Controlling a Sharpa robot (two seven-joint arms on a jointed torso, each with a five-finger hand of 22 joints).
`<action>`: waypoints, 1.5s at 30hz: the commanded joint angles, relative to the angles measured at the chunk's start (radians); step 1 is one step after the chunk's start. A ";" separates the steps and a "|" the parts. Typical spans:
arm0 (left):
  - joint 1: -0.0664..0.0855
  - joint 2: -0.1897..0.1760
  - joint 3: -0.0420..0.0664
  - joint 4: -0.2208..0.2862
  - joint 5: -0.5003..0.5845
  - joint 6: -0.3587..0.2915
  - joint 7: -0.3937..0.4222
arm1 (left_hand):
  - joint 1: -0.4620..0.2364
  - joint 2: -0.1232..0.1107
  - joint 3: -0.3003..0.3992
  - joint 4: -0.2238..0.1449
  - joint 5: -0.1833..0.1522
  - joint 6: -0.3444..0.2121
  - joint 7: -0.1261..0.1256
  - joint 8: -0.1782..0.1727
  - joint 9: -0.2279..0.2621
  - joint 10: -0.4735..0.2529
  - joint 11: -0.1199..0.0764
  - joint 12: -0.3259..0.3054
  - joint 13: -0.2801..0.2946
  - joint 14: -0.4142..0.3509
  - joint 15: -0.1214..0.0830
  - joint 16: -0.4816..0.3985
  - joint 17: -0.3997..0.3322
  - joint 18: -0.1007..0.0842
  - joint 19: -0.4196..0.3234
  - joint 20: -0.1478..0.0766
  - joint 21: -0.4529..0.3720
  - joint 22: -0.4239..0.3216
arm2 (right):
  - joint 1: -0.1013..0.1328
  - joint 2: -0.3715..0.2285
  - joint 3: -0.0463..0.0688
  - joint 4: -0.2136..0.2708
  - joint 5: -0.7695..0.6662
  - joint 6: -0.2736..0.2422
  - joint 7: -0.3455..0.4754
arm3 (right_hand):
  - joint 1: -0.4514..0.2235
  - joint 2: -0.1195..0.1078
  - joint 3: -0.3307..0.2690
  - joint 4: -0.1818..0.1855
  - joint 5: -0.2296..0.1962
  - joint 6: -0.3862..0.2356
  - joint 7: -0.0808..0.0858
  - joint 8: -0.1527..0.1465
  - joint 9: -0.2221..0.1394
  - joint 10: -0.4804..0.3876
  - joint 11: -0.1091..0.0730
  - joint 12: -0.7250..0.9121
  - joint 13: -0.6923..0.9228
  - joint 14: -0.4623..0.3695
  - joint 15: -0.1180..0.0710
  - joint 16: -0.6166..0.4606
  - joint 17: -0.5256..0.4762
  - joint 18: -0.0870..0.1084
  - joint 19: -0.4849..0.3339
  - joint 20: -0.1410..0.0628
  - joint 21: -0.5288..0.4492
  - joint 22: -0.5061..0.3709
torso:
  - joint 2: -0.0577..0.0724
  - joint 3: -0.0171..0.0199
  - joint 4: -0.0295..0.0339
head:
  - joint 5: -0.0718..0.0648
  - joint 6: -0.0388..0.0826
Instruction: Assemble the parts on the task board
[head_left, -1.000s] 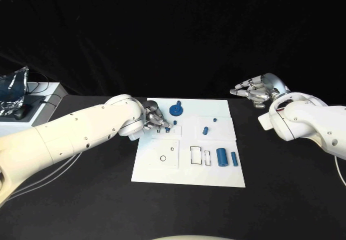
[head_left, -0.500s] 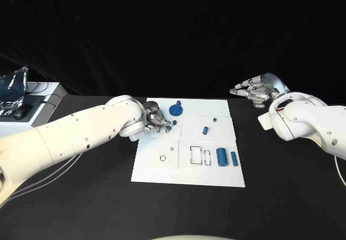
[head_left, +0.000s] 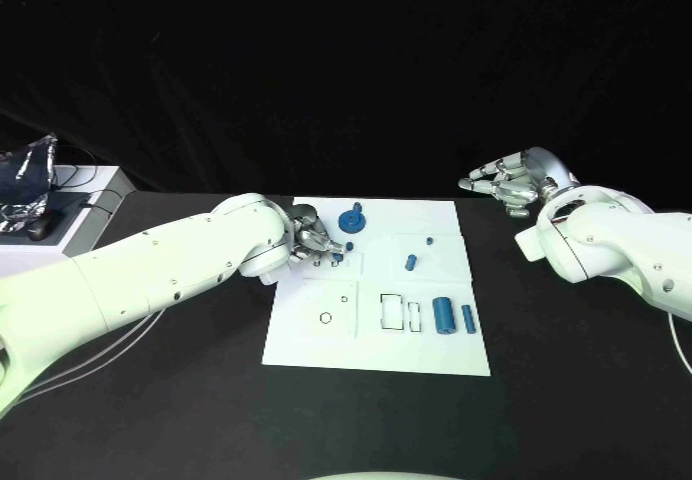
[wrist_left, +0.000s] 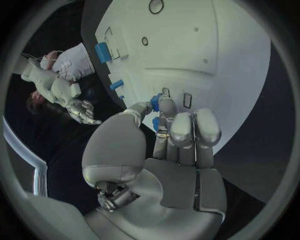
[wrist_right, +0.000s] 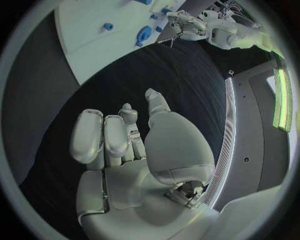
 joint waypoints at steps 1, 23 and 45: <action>-0.002 -0.003 -0.001 0.007 -0.002 -0.008 -0.005 | 0.015 -0.015 0.205 -0.195 0.000 0.003 0.000 0.002 0.004 0.006 -0.001 -0.010 0.007 -0.003 -0.005 0.004 -0.004 -0.012 0.007 0.003 0.002 0.048 | 0.000 0.001 0.000 0.001 -0.003 0.001 0.014 | 0.002 0.007 0.001 -0.002 0.003 0.001 0.008 -0.006 -0.002 -0.008 -0.001 -0.003 0.000 0.005 -0.005 -0.005 0.000 0.005 0.039 -0.006 -0.003 0.151 | 0.000 0.0003 0.0003 | 0.001 0.001; 0.000 -0.041 0.019 0.064 -0.033 0.059 -0.023 | 0.034 -0.030 0.205 -0.191 0.001 0.005 0.000 0.001 0.004 0.012 -0.001 -0.017 0.007 -0.003 -0.004 0.007 -0.004 -0.013 0.008 0.005 0.004 0.052 | 0.000 -0.002 0.000 0.000 -0.003 0.000 0.014 | 0.002 0.007 0.001 -0.002 0.003 0.001 0.008 -0.006 -0.002 -0.008 -0.001 -0.003 0.000 0.005 -0.005 -0.005 0.000 0.005 0.039 -0.006 -0.003 0.151 | -0.001 -0.0007 0.0017 | 0.004 -0.001; 0.000 -0.020 0.011 0.067 -0.172 0.059 0.001 | 0.038 -0.032 0.205 -0.185 0.000 0.007 0.000 -0.001 0.003 0.013 -0.001 -0.020 0.007 -0.003 -0.003 0.008 -0.005 -0.014 0.008 0.006 0.004 0.054 | 0.000 -0.002 0.000 0.000 -0.003 0.001 0.015 | 0.002 0.007 0.001 -0.002 0.003 0.001 0.008 -0.006 -0.002 -0.008 -0.001 -0.003 0.000 0.005 -0.005 -0.005 0.000 0.005 0.039 -0.006 -0.003 0.151 | 0.001 -0.0002 0.0002 | 0.005 -0.003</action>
